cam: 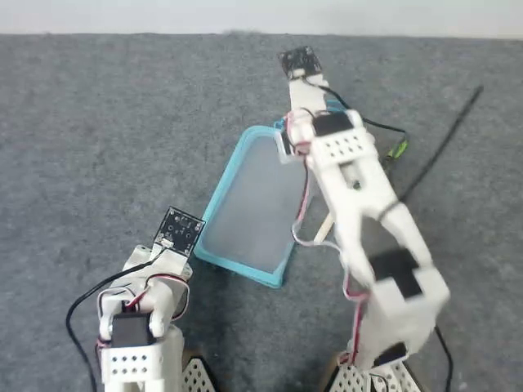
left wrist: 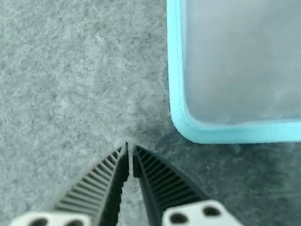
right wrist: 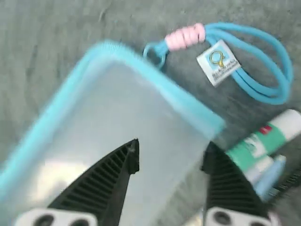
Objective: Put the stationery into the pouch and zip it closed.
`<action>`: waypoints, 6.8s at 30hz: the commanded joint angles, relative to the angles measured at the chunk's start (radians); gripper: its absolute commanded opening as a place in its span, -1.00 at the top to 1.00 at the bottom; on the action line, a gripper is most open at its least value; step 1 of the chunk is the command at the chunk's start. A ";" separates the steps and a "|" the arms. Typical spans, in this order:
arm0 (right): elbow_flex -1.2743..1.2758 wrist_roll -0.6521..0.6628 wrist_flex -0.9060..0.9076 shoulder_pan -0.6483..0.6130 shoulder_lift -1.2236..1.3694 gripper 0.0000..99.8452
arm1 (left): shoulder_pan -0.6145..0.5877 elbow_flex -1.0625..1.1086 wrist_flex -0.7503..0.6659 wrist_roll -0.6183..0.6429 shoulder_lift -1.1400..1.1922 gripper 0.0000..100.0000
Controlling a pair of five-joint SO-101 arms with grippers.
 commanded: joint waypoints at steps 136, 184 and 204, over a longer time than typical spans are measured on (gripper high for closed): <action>-1.517 0.345 0.573 -0.050 0.139 0.99 | -0.003 -0.007 -0.015 -0.014 0.006 0.98; -0.094 0.382 0.653 -0.171 -0.552 0.99 | 0.012 -0.565 -0.201 0.133 0.827 0.70; 0.307 0.381 0.035 -0.309 -0.786 0.99 | 0.015 -0.206 -0.413 0.132 0.505 0.70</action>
